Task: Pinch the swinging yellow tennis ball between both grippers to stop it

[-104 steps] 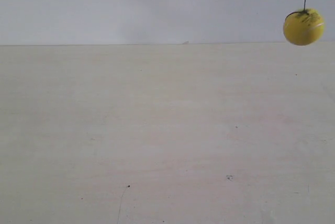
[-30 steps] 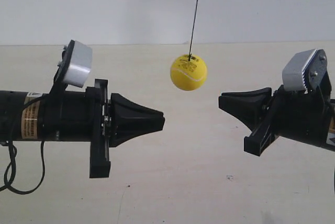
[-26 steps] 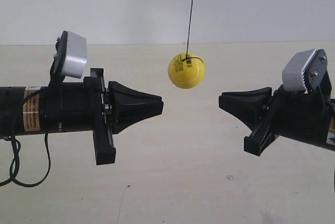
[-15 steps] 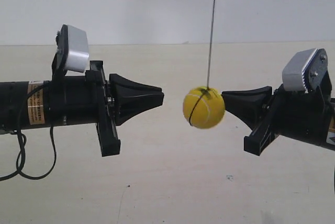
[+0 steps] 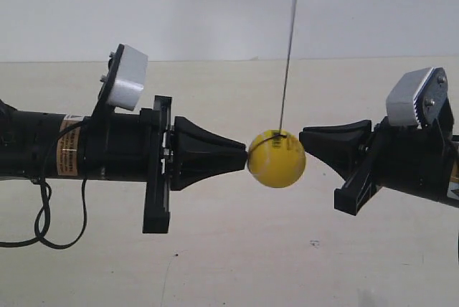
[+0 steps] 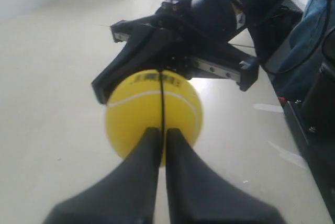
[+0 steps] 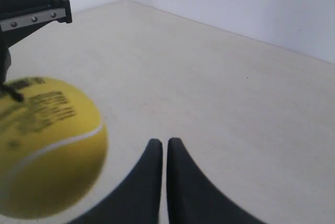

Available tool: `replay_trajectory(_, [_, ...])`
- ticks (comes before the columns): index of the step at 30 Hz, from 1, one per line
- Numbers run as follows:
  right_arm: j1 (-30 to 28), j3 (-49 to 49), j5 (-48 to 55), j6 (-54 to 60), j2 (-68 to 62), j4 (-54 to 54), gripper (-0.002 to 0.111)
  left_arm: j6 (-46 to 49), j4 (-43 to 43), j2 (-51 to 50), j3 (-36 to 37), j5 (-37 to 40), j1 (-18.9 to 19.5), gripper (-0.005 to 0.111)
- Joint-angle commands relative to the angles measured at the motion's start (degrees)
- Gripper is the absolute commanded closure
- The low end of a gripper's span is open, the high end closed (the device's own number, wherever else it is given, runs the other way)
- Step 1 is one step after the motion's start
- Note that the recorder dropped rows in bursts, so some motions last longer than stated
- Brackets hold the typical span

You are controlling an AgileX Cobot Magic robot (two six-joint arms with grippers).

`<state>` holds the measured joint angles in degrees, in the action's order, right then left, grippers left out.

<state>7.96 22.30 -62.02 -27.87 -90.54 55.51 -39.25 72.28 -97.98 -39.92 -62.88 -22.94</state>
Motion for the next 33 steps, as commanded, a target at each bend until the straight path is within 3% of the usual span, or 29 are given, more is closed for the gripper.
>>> replay_trajectory(1, [0.0, 0.2, -0.3, 0.0, 0.0, 0.4, 0.108, -0.1, 0.4, -0.1, -1.1, 1.0, -2.6, 0.102])
replay_trajectory(17, [0.0, 0.2, 1.0, 2.8, 1.0, 2.1, 0.108, -0.1, -0.5, -0.1, -1.4, 5.6, -3.0, 0.102])
replay_trajectory(25, [-0.1, 0.2, 9.0, 0.7, 8.1, 4.0, 0.108, -0.1, -0.5, -0.1, -1.4, 6.0, -3.0, 0.102])
replay_trajectory(33, [-0.1, 0.2, 5.9, -1.8, 9.3, 7.4, 0.108, 1.7, -2.2, -0.1, -1.4, 6.5, -3.0, 0.102])
